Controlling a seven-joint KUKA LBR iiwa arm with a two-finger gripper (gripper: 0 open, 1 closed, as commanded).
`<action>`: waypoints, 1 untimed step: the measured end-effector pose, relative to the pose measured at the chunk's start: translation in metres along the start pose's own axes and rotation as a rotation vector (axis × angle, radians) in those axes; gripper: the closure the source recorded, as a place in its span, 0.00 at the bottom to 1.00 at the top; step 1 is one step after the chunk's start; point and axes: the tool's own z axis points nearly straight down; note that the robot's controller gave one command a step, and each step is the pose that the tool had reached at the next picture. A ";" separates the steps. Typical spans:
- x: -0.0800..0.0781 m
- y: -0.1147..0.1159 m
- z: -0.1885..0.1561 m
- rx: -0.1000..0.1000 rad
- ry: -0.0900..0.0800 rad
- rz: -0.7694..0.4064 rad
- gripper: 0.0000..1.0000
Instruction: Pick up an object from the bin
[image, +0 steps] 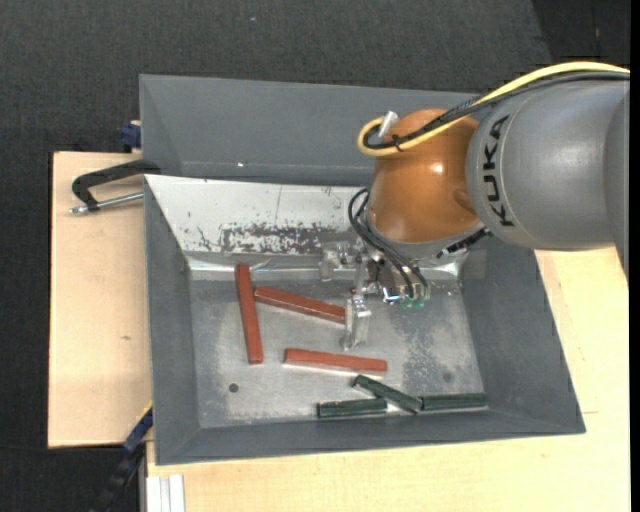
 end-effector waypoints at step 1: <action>-0.001 0.005 0.064 -0.003 0.014 -0.107 1.00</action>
Offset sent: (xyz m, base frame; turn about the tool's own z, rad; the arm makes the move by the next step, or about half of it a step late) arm 0.0000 0.0000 0.0000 0.0000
